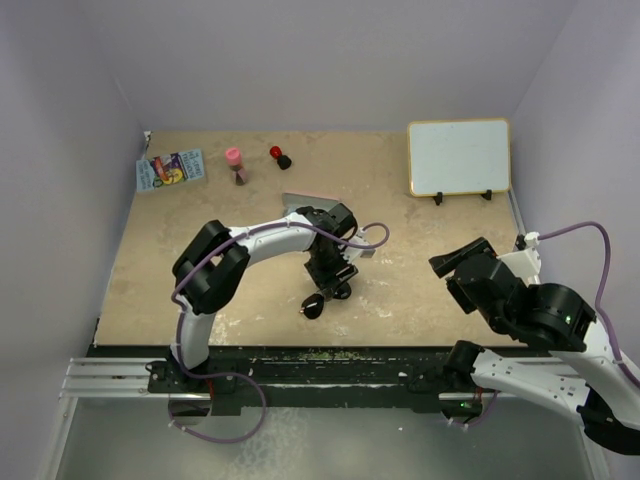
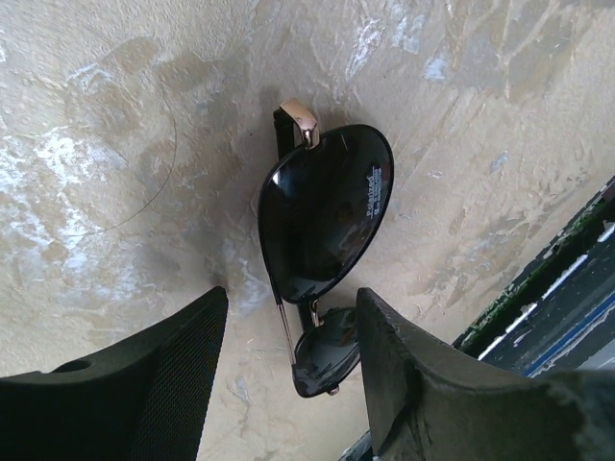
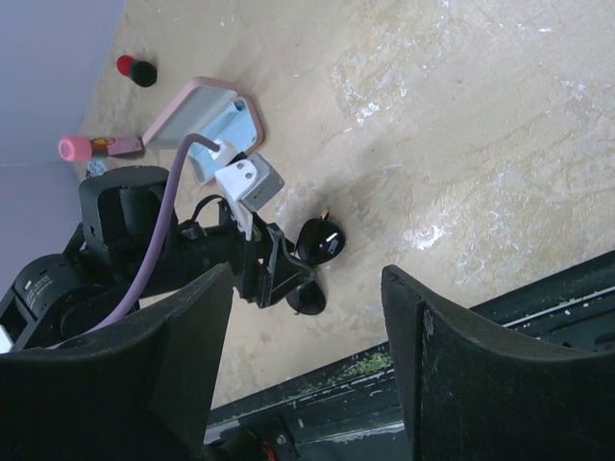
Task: Organize the sunglasses
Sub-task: Pick up the sunglasses from the center of the board.
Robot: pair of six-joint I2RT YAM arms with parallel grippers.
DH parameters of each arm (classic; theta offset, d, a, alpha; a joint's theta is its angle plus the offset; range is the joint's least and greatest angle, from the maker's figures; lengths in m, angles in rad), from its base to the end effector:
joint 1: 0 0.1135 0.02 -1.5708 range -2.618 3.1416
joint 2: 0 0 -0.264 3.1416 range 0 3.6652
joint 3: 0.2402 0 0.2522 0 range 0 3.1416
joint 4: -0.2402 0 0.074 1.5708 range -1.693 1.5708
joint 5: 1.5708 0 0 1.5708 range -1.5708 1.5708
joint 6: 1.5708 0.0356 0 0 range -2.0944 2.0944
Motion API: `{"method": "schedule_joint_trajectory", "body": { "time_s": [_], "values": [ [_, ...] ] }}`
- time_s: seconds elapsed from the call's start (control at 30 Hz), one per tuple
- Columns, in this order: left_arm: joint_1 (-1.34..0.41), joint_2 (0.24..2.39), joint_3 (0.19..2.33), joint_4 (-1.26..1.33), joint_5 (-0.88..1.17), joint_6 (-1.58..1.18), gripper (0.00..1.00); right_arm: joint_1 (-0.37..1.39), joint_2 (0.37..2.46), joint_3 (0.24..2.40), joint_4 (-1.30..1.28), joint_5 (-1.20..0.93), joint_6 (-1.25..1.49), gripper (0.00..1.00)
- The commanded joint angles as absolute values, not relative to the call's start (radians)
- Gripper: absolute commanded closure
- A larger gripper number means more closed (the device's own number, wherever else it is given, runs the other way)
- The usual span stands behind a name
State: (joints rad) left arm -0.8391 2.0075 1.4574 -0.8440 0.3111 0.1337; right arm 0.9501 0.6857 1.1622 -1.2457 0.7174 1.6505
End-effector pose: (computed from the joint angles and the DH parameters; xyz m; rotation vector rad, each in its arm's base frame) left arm 0.2530 -0.2981 0.1696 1.4568 2.6648 -0.5398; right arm 0.0646 0.0501 0.3762 1.0692 1.9216 0.6692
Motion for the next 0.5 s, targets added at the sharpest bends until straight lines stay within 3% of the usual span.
{"method": "schedule_joint_trajectory", "body": {
  "time_s": [0.0,0.33,0.47],
  "values": [
    [-0.842,2.018,1.449,-0.816,0.325,0.136,0.4,0.953,0.676,1.154,-1.275,0.773,1.673,0.32],
    [-0.843,2.028,1.44,-0.798,0.318,0.129,0.41,0.953,0.668,1.146,-1.278,0.775,1.674,0.32],
    [-0.844,2.027,1.427,-0.793,0.33,0.13,0.47,0.953,0.664,1.146,-1.278,0.778,1.677,0.32]
  ]
}}
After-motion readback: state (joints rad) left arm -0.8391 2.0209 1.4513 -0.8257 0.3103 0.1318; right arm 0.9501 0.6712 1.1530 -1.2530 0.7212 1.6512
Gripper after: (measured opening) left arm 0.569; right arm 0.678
